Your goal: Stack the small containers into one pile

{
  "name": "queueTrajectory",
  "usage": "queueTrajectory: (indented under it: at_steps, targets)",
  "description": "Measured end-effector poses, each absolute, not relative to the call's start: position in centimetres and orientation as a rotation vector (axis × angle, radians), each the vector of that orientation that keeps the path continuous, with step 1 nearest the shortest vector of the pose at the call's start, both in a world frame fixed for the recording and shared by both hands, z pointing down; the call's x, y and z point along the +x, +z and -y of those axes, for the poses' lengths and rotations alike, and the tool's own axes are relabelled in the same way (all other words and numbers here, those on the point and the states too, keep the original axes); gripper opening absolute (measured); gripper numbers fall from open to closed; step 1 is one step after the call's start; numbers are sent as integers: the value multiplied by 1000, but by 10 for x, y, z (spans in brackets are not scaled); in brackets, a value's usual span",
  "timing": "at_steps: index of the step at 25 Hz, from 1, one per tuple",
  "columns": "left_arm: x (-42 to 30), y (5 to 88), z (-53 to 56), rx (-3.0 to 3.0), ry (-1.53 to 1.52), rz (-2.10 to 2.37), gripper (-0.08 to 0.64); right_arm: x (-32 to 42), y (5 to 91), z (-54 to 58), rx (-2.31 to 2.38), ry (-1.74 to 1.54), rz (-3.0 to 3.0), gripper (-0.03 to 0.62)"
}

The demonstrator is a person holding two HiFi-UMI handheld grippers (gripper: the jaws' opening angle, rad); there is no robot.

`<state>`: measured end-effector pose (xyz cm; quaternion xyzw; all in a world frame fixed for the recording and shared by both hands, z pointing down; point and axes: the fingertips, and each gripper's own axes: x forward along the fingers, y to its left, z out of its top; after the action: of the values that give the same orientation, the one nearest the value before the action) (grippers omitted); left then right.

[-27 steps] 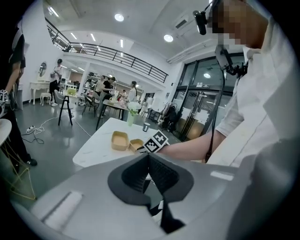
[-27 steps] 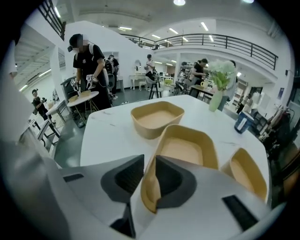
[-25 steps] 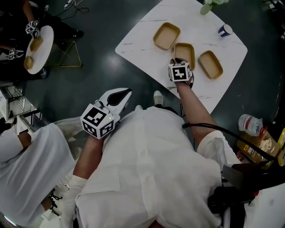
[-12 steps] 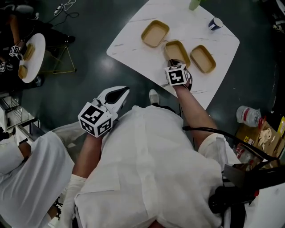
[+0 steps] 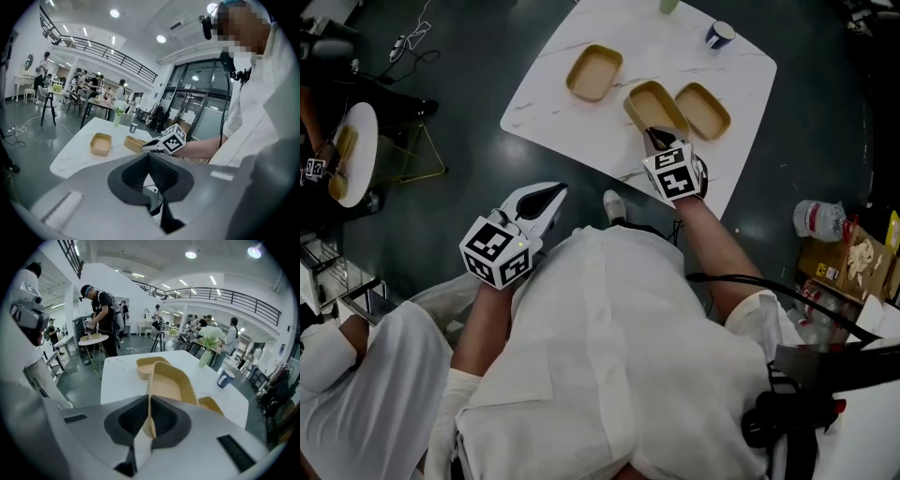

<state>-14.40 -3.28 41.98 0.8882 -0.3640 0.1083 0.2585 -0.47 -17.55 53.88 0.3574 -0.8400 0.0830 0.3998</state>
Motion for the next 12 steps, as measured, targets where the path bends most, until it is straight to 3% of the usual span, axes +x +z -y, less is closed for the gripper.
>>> queueTrajectory:
  at_steps: [12]
  targets:
    - [-112,416,51,2445,285,894,7,67,511,183,895,106,2142,17]
